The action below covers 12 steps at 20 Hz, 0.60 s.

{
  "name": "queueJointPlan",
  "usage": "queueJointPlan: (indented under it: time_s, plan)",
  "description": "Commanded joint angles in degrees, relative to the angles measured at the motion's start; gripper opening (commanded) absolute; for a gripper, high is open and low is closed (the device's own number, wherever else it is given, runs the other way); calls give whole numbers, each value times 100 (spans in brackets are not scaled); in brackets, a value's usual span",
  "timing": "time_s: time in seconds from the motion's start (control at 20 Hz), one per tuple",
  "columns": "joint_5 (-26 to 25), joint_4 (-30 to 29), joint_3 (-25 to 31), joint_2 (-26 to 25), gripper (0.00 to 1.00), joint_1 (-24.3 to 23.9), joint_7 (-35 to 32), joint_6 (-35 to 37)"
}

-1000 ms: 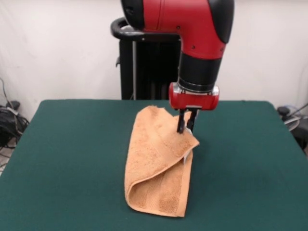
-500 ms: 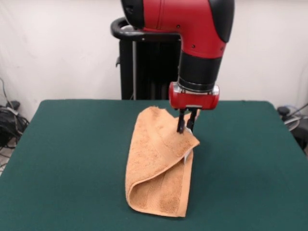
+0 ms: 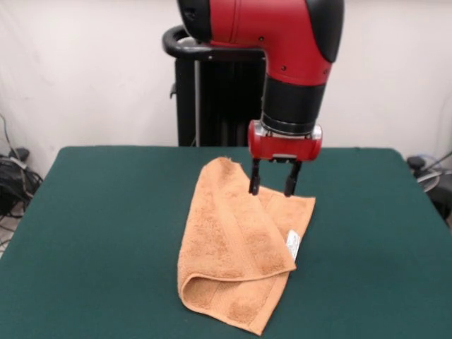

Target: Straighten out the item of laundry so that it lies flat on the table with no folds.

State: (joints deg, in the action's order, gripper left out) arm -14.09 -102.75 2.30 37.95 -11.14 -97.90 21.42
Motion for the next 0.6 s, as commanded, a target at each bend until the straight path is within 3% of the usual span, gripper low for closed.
queueJointPlan:
  time_s: [0.05,0.4,0.6]
  plan:
    - [344,-53,137,-32,100,-18,-864,460]
    - [358,-94,164,-40,100,-37,-862,413]
    - [282,10,197,-472,100,-94,-882,51]
